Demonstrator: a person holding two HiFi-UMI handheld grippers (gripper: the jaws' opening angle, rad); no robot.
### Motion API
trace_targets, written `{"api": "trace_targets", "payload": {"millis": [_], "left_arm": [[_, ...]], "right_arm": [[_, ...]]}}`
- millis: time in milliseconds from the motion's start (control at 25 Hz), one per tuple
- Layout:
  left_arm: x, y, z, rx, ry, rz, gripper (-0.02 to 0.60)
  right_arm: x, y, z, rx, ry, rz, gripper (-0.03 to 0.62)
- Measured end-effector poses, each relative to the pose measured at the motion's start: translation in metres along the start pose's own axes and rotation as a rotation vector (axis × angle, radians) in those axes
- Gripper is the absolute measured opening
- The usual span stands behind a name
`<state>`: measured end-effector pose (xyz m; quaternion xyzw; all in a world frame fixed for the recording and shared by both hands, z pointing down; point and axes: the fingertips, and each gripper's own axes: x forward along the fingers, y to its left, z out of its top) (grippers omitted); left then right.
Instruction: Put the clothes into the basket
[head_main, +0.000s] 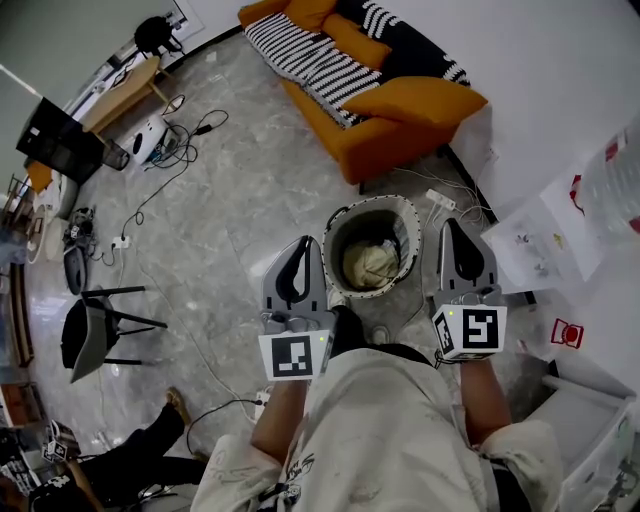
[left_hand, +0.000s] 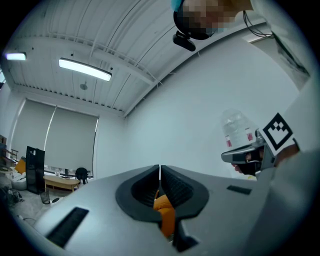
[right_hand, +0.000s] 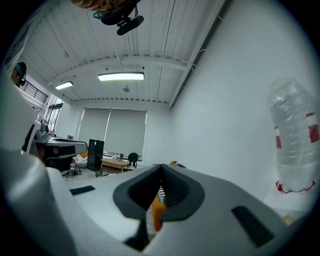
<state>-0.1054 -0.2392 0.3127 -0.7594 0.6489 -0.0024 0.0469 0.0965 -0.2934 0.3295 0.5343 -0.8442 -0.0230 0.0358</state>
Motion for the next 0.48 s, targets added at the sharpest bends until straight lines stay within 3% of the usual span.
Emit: {"api": "trace_targets", "payload": {"millis": [480], "left_arm": [[0.0087,-0.0052,-0.0096,-0.003,0.012,-0.001,0.011]], "right_arm": [[0.007,-0.0027,-0.0099,-0.001,0.014,0.016,-0.012]]}}
